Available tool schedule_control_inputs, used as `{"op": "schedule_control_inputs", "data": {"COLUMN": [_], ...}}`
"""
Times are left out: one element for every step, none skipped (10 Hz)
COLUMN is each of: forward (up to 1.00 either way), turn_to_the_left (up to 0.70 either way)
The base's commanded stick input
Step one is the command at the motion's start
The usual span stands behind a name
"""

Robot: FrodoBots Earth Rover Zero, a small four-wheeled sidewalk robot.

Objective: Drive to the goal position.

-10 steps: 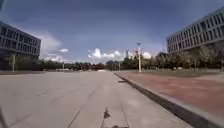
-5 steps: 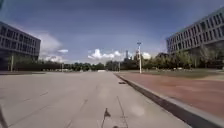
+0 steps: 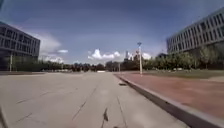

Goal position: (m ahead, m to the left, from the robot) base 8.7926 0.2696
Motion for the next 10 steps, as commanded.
{"op": "schedule_control_inputs", "data": {"forward": [0.7, 0.7, 0.7, 0.7, 0.7, 0.7, 0.7, 0.7, 0.7, 0.7], "turn_to_the_left": [0.0, 0.0, 0.0, 0.0, 0.0, 0.09, 0.19, 0.29, 0.34, 0.29]}}
